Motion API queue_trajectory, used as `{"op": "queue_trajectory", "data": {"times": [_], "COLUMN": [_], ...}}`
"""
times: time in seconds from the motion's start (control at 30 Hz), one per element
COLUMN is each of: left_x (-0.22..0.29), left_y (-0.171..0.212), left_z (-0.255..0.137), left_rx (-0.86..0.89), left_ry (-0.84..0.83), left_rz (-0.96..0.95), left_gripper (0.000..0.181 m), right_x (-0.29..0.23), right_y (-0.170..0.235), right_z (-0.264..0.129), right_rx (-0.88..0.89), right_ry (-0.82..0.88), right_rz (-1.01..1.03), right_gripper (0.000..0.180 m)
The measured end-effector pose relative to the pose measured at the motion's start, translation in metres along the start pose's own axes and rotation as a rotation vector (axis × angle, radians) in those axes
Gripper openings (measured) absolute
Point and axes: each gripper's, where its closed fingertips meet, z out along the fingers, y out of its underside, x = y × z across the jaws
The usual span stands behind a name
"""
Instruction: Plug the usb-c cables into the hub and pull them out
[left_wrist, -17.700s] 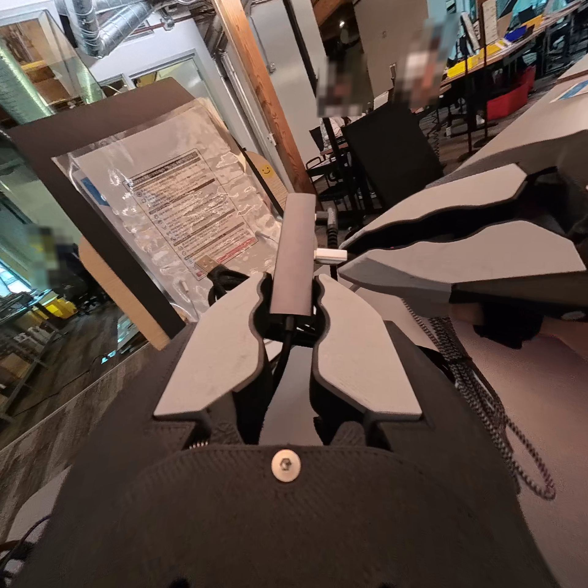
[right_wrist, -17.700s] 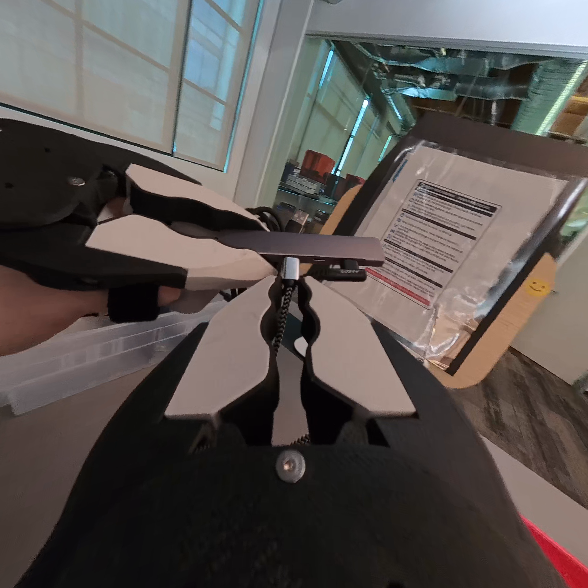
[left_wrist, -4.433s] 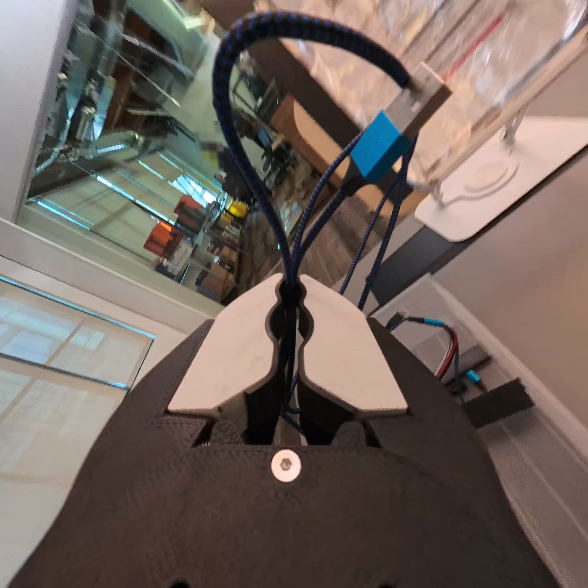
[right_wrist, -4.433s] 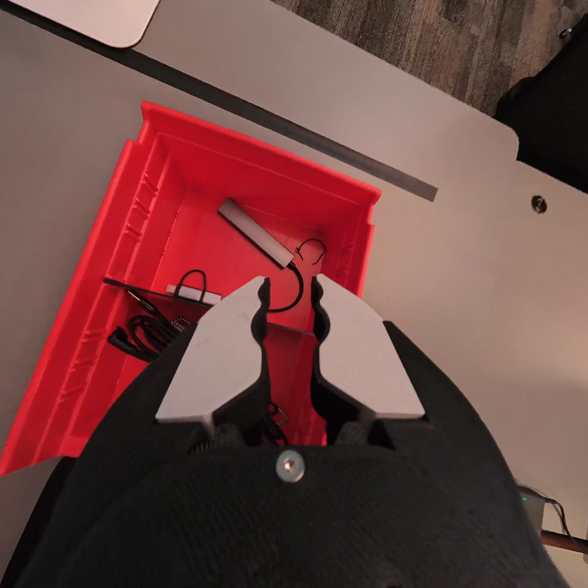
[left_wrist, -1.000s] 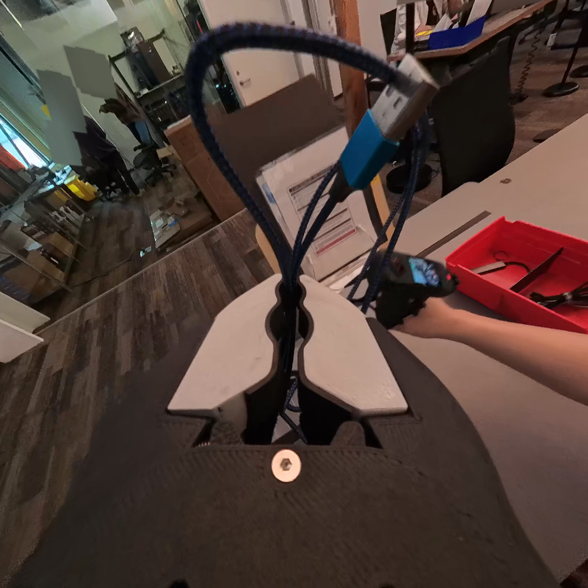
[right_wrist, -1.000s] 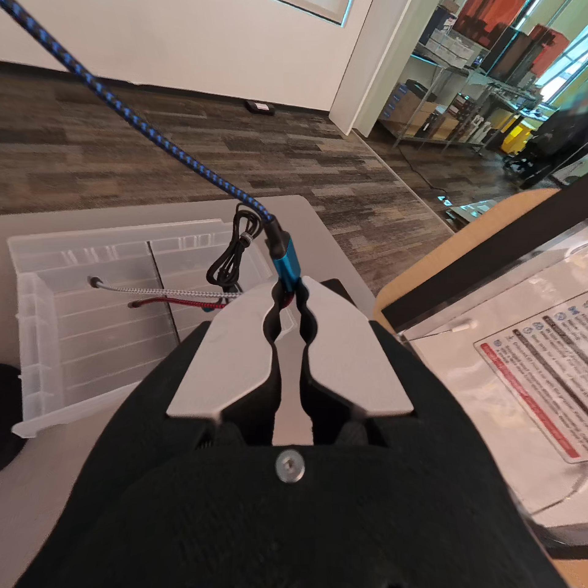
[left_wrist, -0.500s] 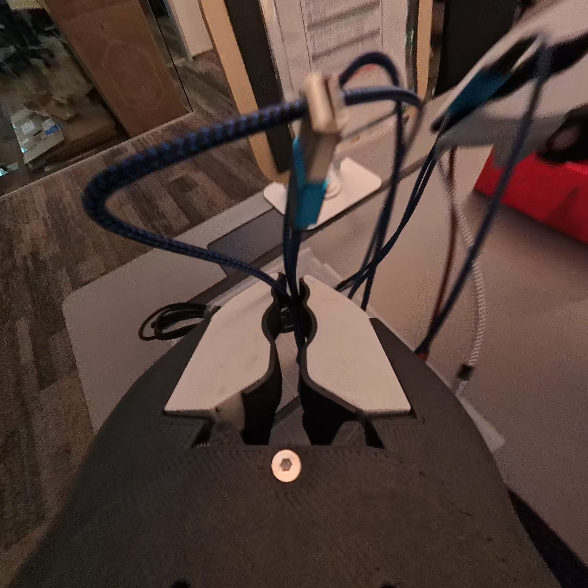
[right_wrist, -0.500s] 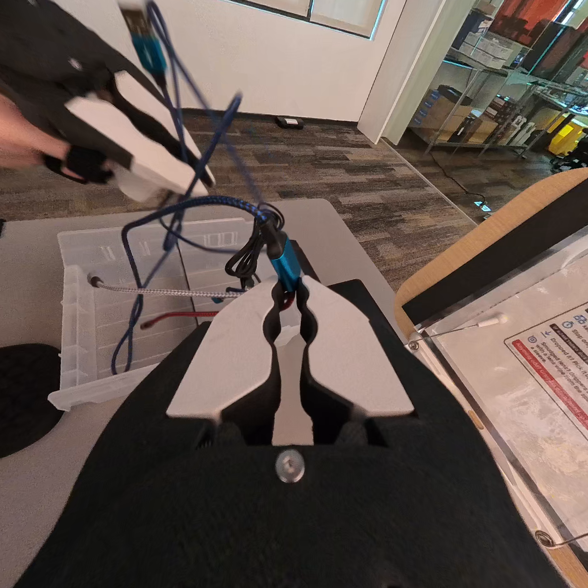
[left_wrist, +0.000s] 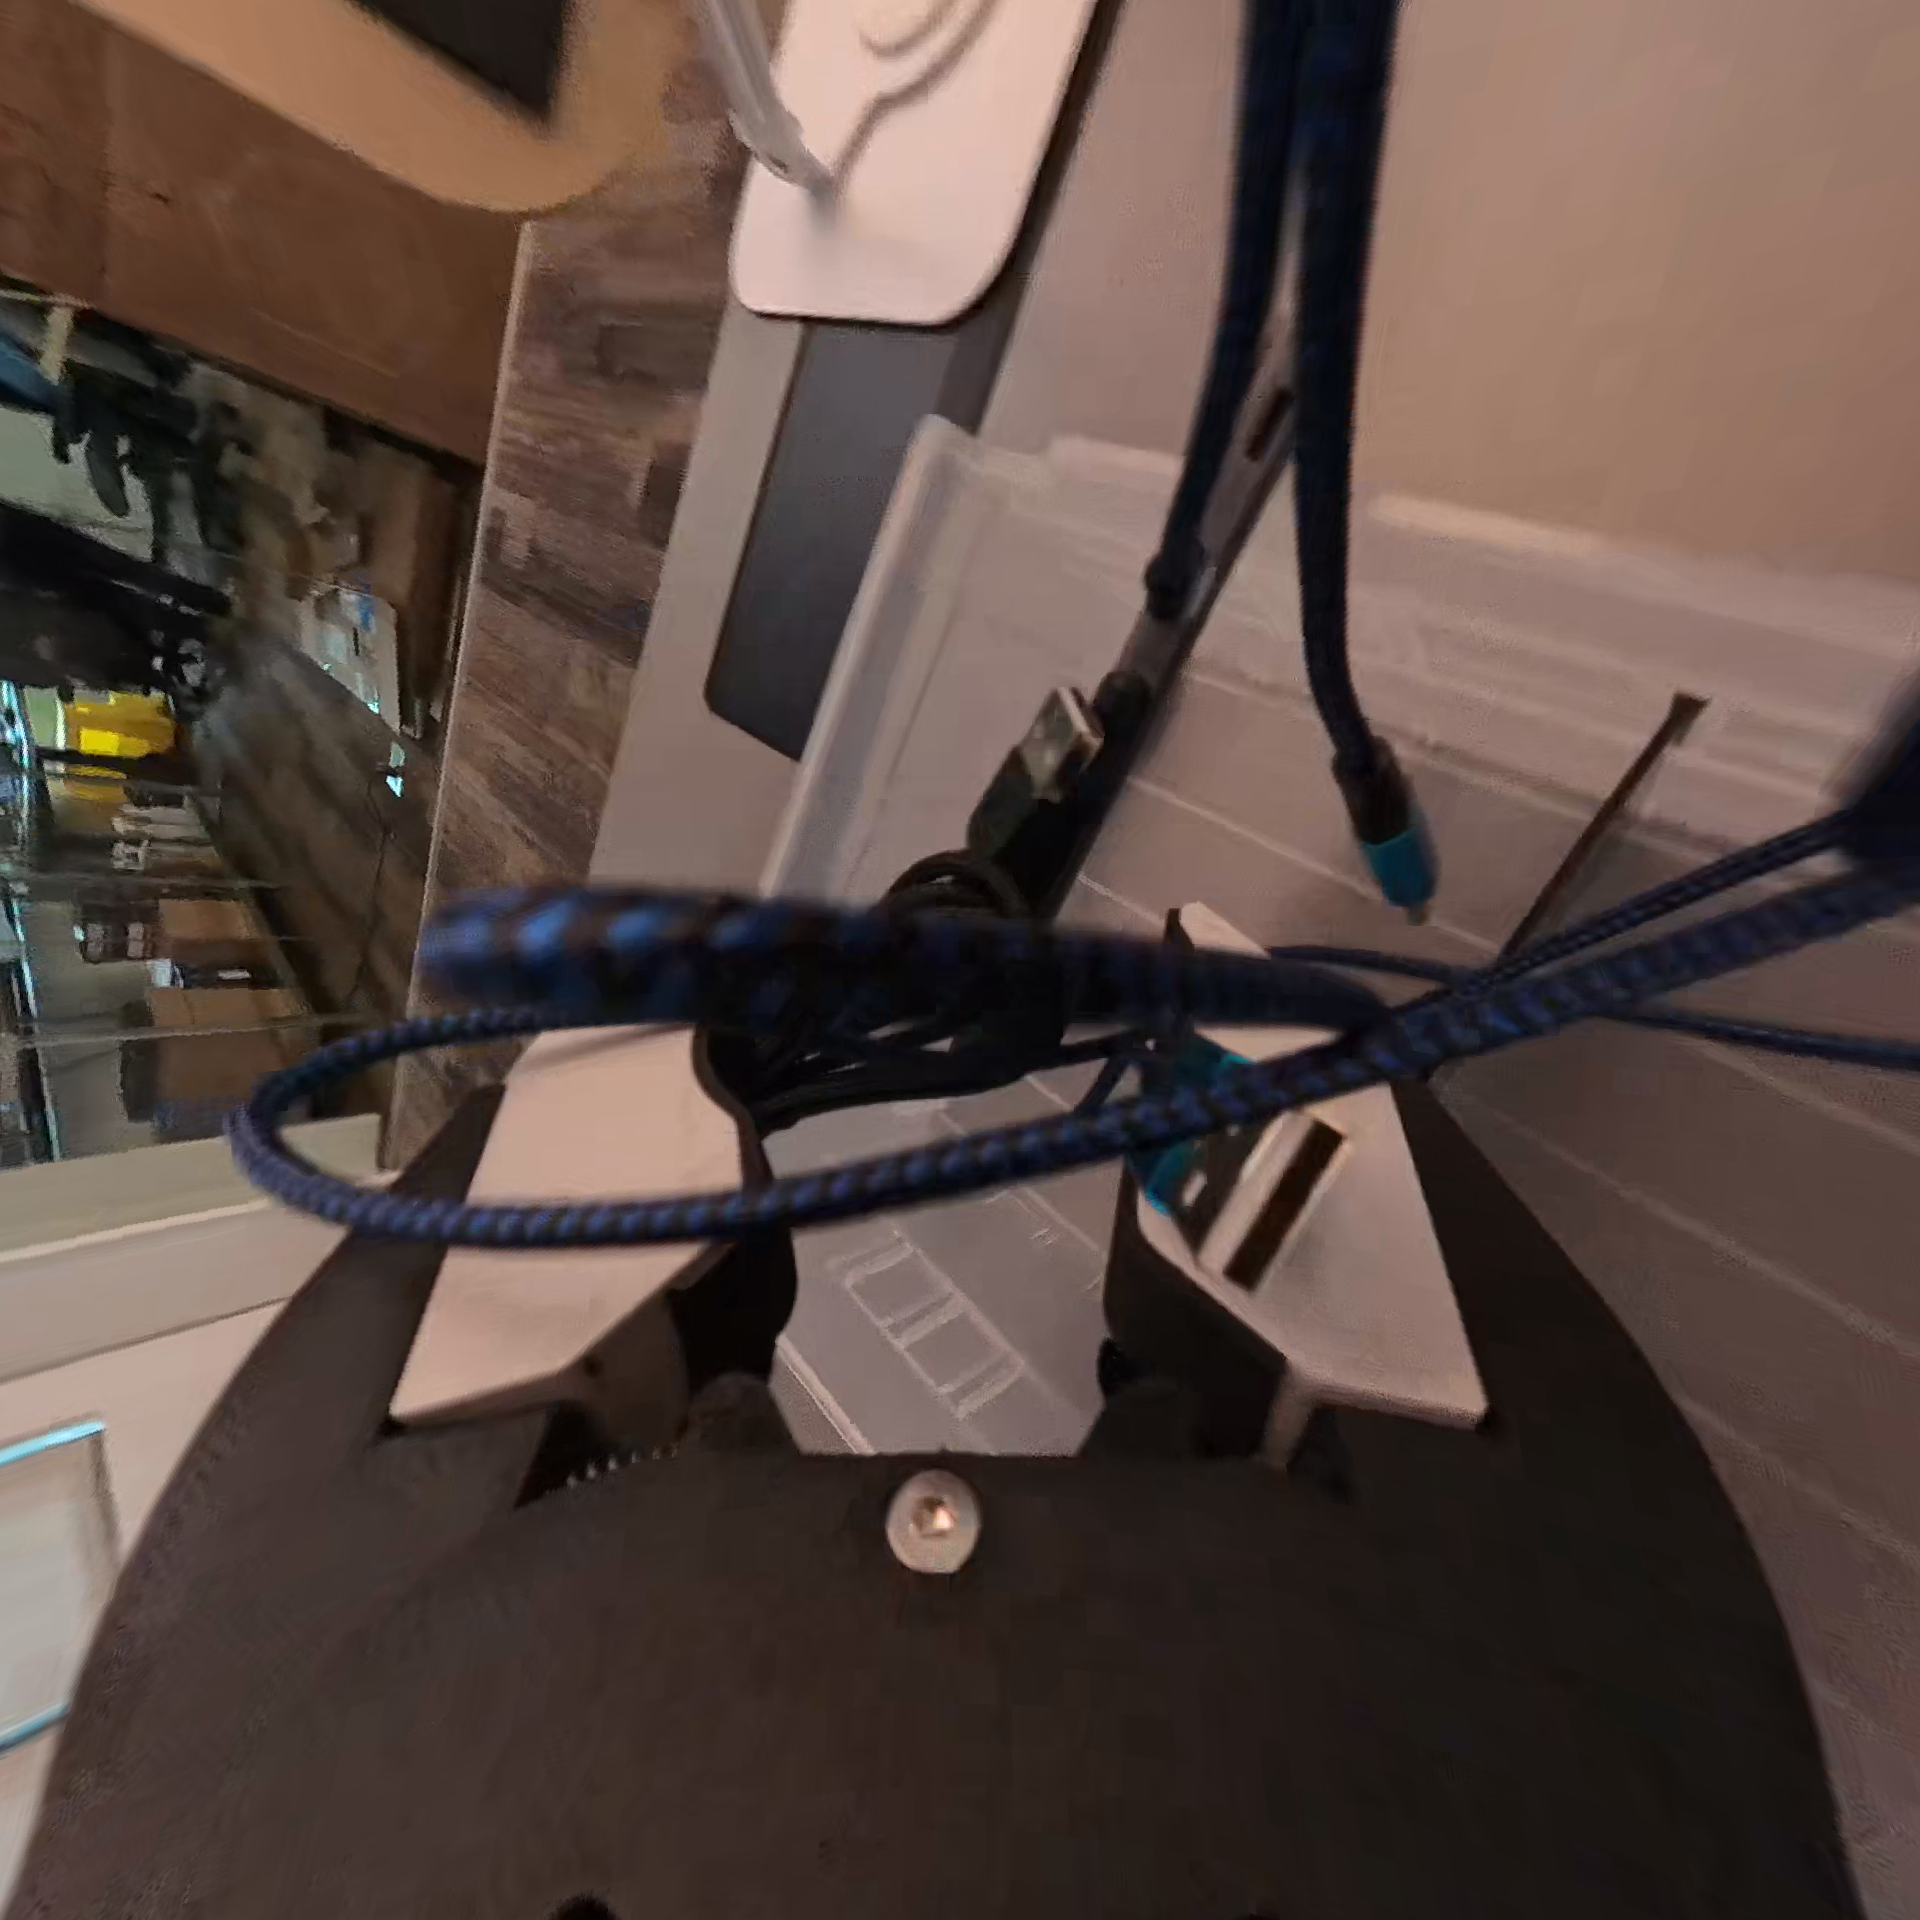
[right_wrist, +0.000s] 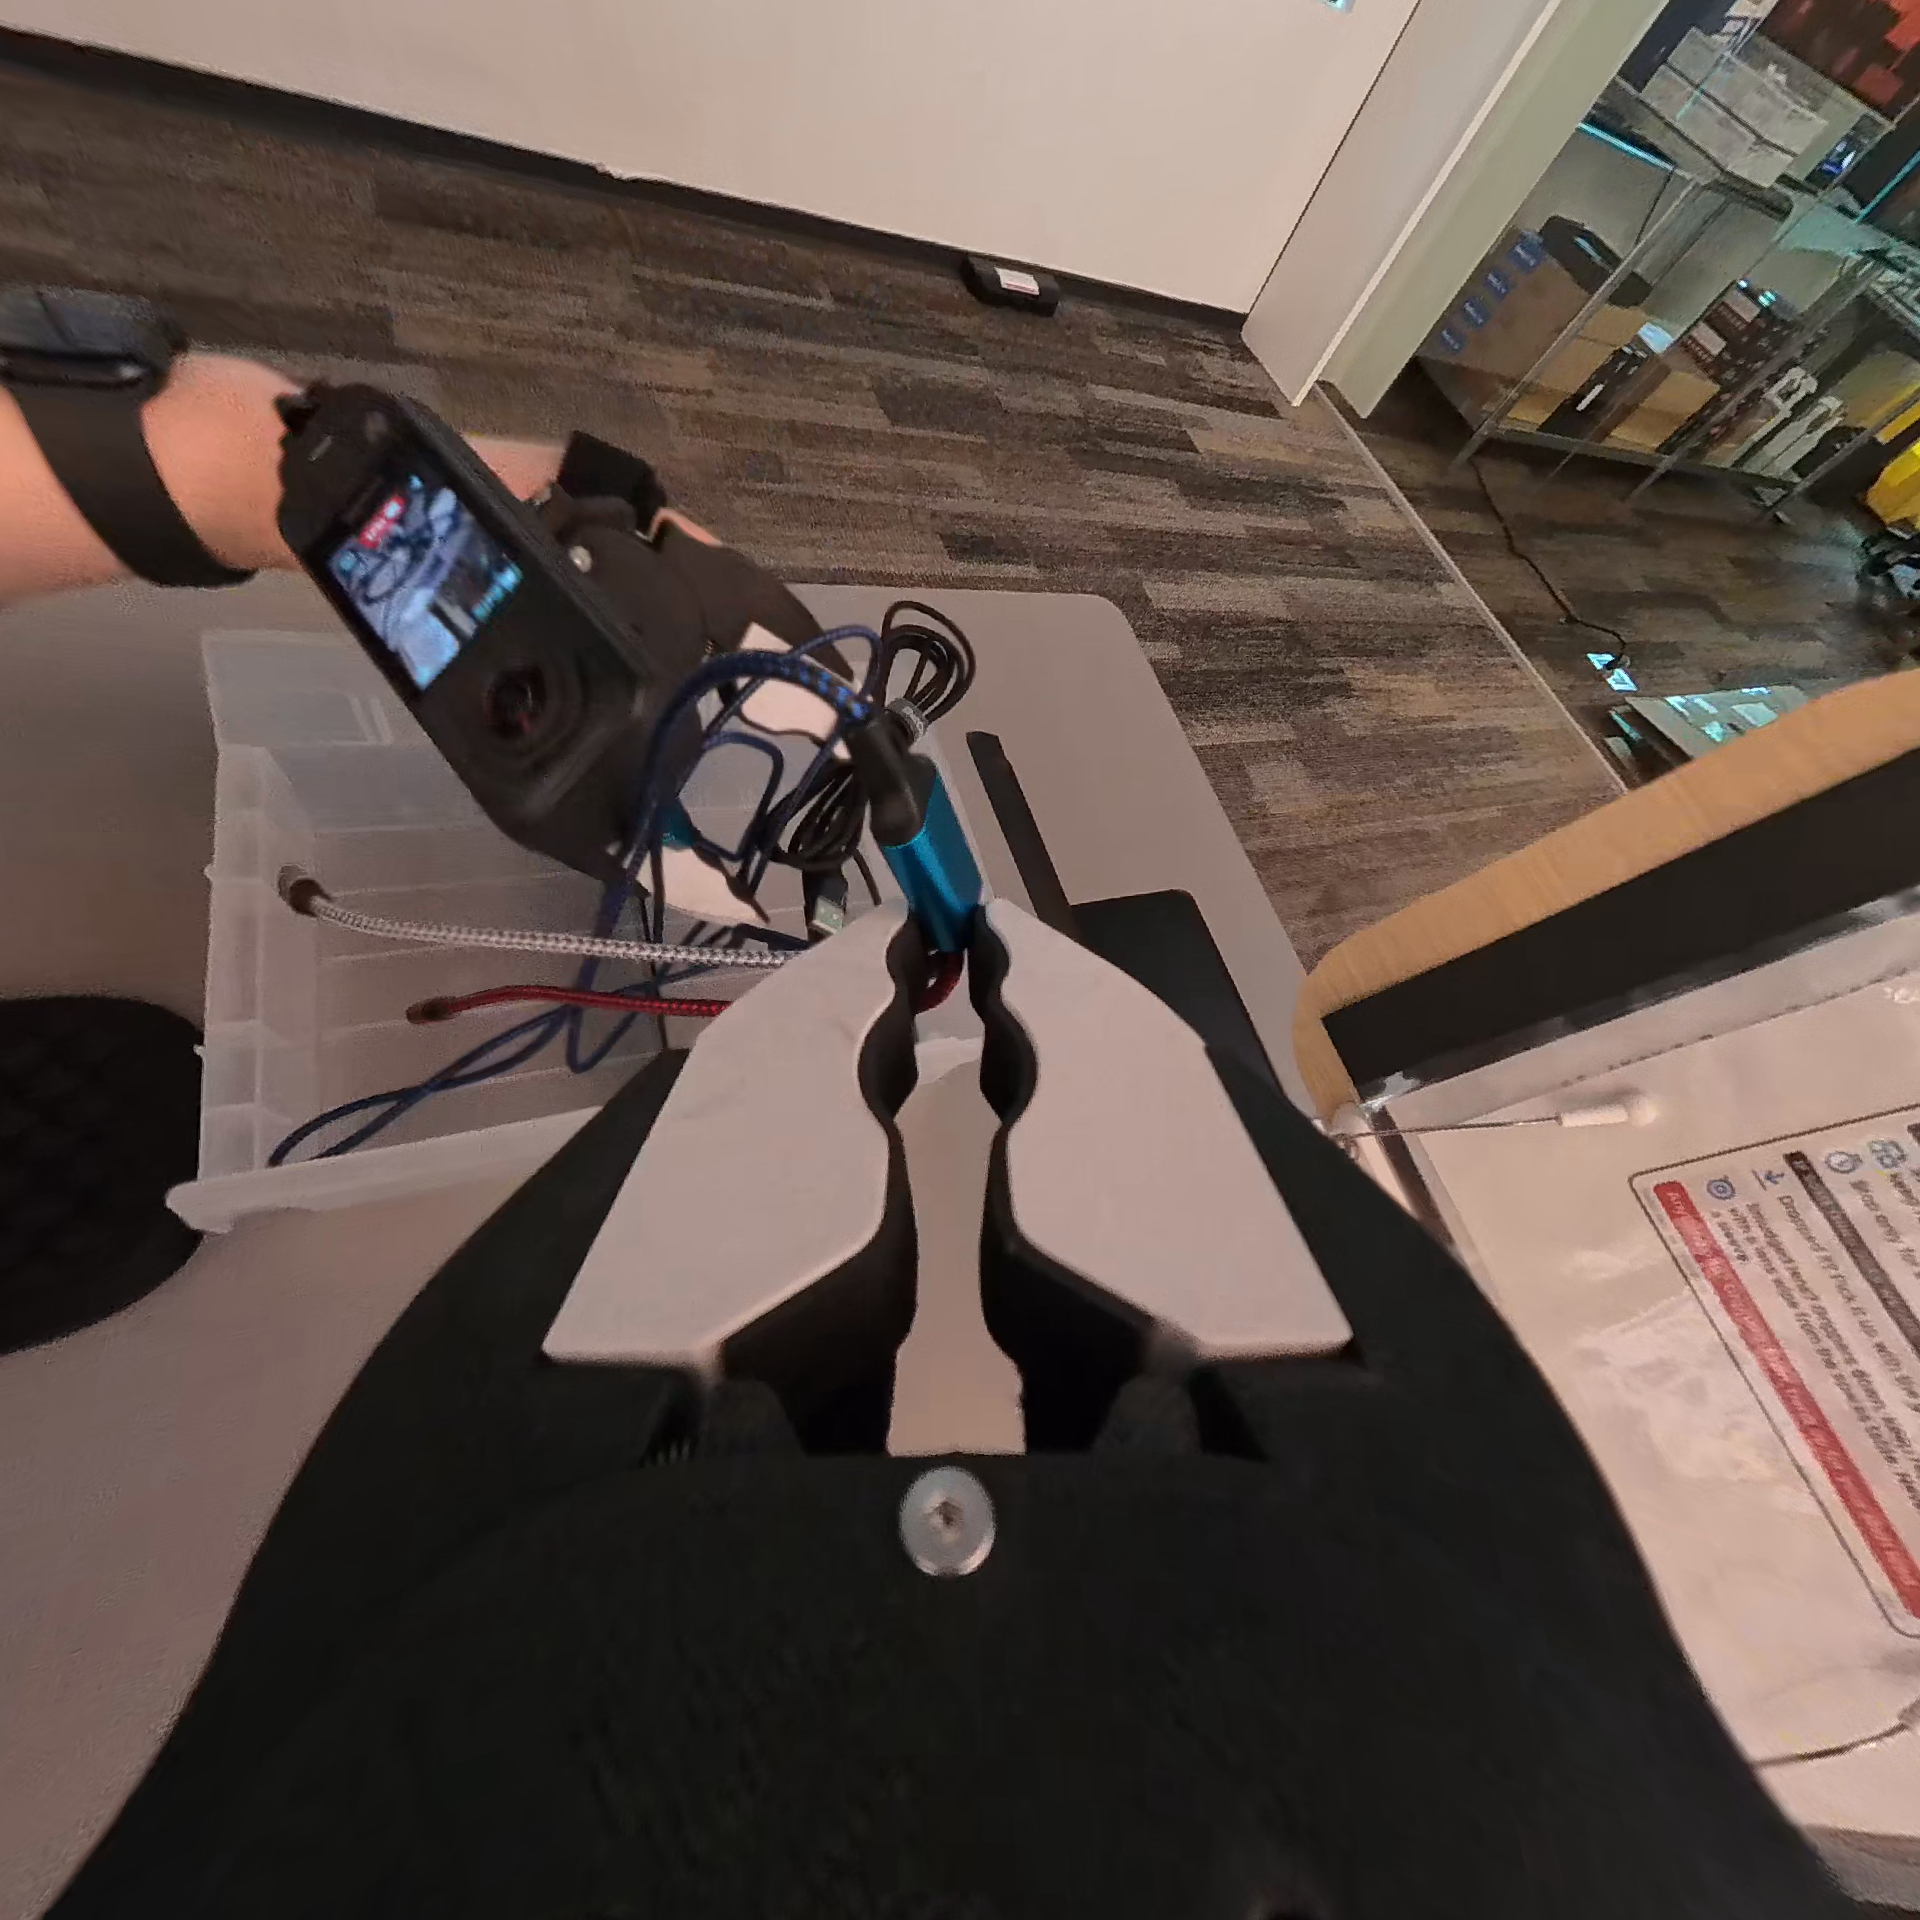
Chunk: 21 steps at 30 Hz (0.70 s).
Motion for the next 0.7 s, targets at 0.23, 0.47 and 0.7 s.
{"op": "queue_trajectory", "data": {"times": [0.23,0.47,0.7], "left_x": [0.000,-0.006,-0.027], "left_y": [0.005,0.010,0.000], "left_z": [0.024,0.036,0.003], "left_rx": [-0.020,-0.040,-0.097], "left_ry": [0.041,-0.018,-0.116], "left_rz": [0.108,0.163,0.259], "left_gripper": [0.069,0.039,0.021], "right_x": [0.005,0.010,0.024], "right_y": [0.005,0.020,0.013], "right_z": [0.001,0.003,-0.018], "right_rx": [-0.014,-0.015,0.026], "right_ry": [0.002,-0.014,0.014], "right_rz": [-0.008,0.037,0.042], "right_gripper": [0.008,0.008,0.008]}}
